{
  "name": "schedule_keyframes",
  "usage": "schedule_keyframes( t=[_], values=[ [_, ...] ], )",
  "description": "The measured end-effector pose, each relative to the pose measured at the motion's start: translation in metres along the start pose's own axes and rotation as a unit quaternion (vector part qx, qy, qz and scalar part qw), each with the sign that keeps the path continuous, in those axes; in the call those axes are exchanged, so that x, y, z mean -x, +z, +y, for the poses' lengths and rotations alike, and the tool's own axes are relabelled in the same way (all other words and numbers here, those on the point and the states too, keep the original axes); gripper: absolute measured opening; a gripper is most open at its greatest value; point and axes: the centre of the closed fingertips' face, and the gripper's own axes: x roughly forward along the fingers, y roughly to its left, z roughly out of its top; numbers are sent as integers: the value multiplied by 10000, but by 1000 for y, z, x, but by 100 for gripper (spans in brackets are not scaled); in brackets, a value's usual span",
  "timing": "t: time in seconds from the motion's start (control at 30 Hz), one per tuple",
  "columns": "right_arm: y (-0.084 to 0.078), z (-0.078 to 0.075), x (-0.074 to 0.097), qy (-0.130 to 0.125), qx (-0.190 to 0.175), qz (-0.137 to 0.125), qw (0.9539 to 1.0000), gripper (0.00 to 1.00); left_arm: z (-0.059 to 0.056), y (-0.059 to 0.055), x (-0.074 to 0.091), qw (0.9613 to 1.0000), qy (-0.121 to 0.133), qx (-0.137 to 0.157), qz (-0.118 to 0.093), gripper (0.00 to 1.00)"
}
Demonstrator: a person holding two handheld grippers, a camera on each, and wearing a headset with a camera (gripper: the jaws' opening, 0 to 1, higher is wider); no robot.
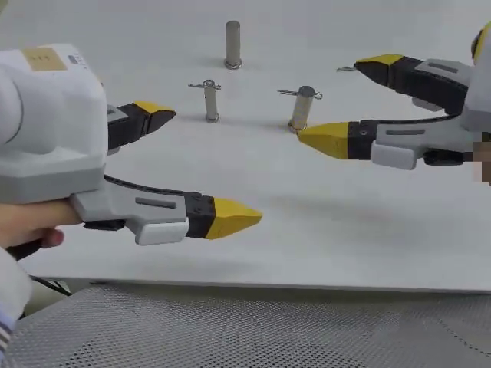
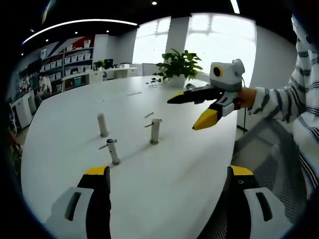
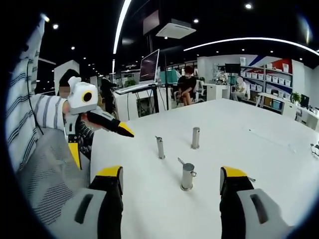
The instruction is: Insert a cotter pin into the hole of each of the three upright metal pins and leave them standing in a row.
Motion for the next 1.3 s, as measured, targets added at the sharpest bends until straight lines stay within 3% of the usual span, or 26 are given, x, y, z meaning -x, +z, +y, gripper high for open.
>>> schedule_keyframes(
  t=[0.13,0.27,0.37,0.47,0.67,0.73,0.77,0.87,0.93,1.13,1.3],
  values=[
    [-2,5,10,-69,-146,55,9999,82,3,3,2,10000,35,25,-43,96],
    [-4,-5,18,-331,19,129,9994,79,8,6,4,9999,123,-6,-84,94],
    [-3,-7,25,-344,-93,48,9994,81,15,10,8,9996,242,-5,-123,92],
    [1,-8,30,-332,-298,-150,9989,84,24,18,14,9989,362,104,-296,91],
    [2,-7,35,-385,-403,-168,9983,90,37,28,27,9979,472,140,-409,91],
    [-3,-6,36,-391,-480,-29,9981,92,38,29,29,9978,495,129,-418,91],
    [-18,-7,38,-488,-494,437,9966,93,41,30,32,9977,518,114,-430,91],
    [-34,-16,40,-787,-387,760,9932,96,47,27,34,9974,592,107,-402,91],
    [-41,-18,42,-919,-662,825,9901,98,51,24,34,9973,618,131,-373,91],
    [-48,-17,50,-1157,-928,870,9851,98,57,20,34,9971,656,169,-343,91],
    [-48,-14,54,-1265,-1033,824,9831,98,69,23,31,9967,690,241,-339,90]
  ],
)
